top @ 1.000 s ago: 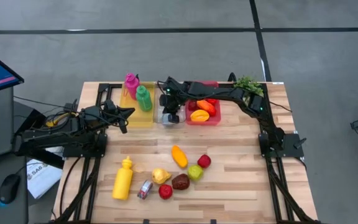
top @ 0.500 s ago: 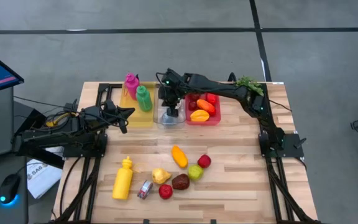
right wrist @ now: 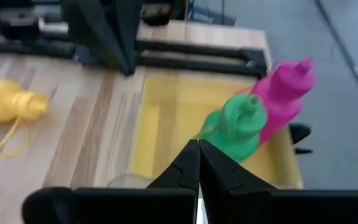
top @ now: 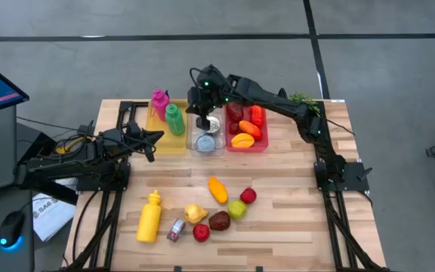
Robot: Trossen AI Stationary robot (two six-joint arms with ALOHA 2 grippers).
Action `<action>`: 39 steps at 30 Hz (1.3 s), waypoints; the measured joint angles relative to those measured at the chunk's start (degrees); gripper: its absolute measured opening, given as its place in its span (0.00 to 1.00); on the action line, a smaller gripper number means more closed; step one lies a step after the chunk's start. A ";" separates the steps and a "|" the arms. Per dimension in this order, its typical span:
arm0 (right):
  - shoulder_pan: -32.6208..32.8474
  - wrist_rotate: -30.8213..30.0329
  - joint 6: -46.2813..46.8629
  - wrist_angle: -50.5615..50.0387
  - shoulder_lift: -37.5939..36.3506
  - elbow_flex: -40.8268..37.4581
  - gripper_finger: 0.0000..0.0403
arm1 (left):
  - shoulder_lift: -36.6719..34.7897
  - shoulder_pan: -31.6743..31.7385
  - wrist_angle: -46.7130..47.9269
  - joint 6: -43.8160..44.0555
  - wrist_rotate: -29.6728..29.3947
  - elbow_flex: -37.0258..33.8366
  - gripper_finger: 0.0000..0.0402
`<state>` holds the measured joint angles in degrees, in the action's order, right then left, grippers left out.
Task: Pick & Place Food Item
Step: Put the yellow mango into the pink bin
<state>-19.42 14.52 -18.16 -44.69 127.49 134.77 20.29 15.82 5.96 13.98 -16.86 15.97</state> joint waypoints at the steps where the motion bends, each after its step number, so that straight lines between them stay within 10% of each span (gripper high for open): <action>1: -0.09 0.02 0.16 0.02 -0.56 -0.20 0.00 | 0.02 0.01 0.00 0.00 -0.02 0.00 0.01; 25: -1.05 0.39 -3.27 -2.24 -2.07 -0.25 0.00 | 0.02 0.00 0.00 0.01 -0.02 0.00 0.01; 39: -0.25 -1.70 12.87 -19.64 -2.03 -0.27 0.00 | 0.02 0.01 0.02 0.01 -0.02 0.00 0.01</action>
<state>-19.67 12.82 -5.29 -64.33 125.47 134.50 20.32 15.83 5.98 13.98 -16.88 15.97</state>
